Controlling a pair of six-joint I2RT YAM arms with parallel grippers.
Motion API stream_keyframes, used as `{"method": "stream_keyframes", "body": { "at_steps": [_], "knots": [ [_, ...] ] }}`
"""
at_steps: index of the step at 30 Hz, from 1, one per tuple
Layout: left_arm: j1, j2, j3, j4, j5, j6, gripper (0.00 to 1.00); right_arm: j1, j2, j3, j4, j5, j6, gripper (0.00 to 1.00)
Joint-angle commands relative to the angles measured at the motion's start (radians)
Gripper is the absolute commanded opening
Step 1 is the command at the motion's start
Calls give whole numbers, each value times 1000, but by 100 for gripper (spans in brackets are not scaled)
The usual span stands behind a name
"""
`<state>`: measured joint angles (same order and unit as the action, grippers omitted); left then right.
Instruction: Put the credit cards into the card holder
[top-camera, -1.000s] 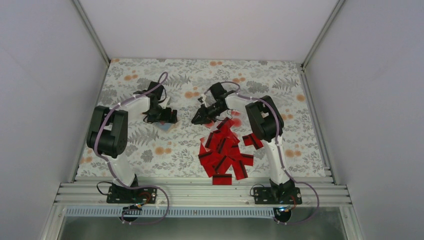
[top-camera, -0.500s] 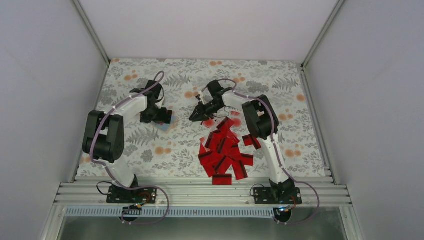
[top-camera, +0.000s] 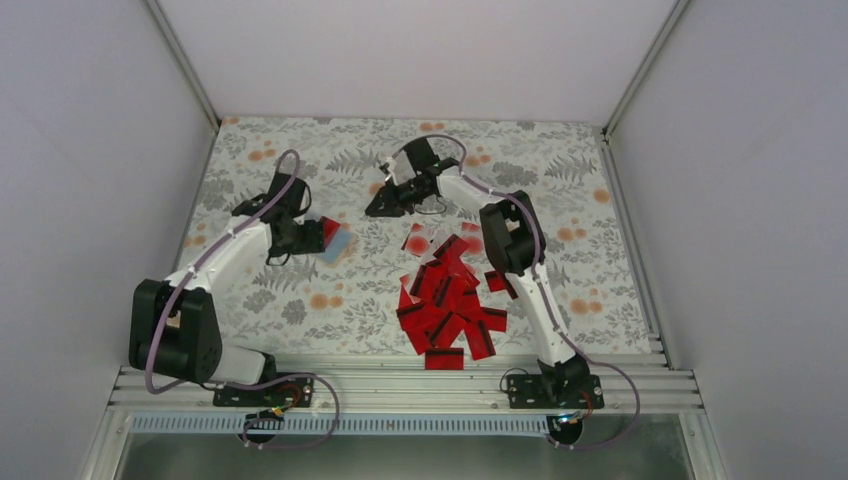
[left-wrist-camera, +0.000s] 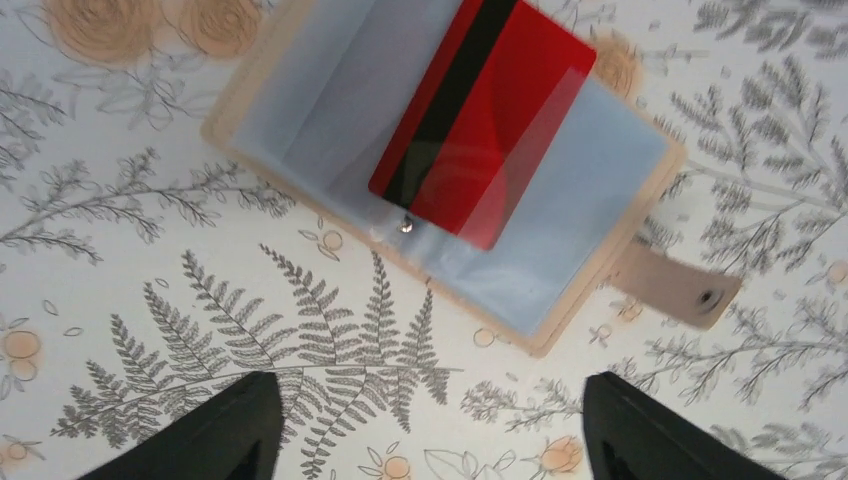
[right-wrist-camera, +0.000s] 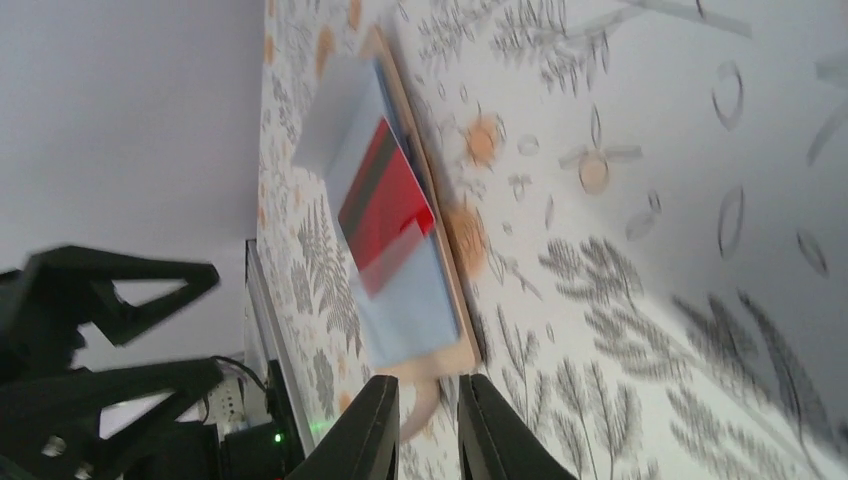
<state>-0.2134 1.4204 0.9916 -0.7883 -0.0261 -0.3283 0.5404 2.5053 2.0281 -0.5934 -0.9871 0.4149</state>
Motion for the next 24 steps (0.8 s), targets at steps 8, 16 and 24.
{"method": "stream_keyframes", "body": {
  "at_steps": [8, 16, 24],
  "knots": [
    [89, 152, 54, 254, 220, 203, 57, 53, -17, -53, 43, 61, 12, 12],
    [124, 339, 195, 308, 298, 268, 53, 51, -214, -343, 52, 133, -57, 12],
    [126, 477, 300, 302, 299, 279, 49, 42, -347, -524, 70, 169, -76, 11]
  ]
}}
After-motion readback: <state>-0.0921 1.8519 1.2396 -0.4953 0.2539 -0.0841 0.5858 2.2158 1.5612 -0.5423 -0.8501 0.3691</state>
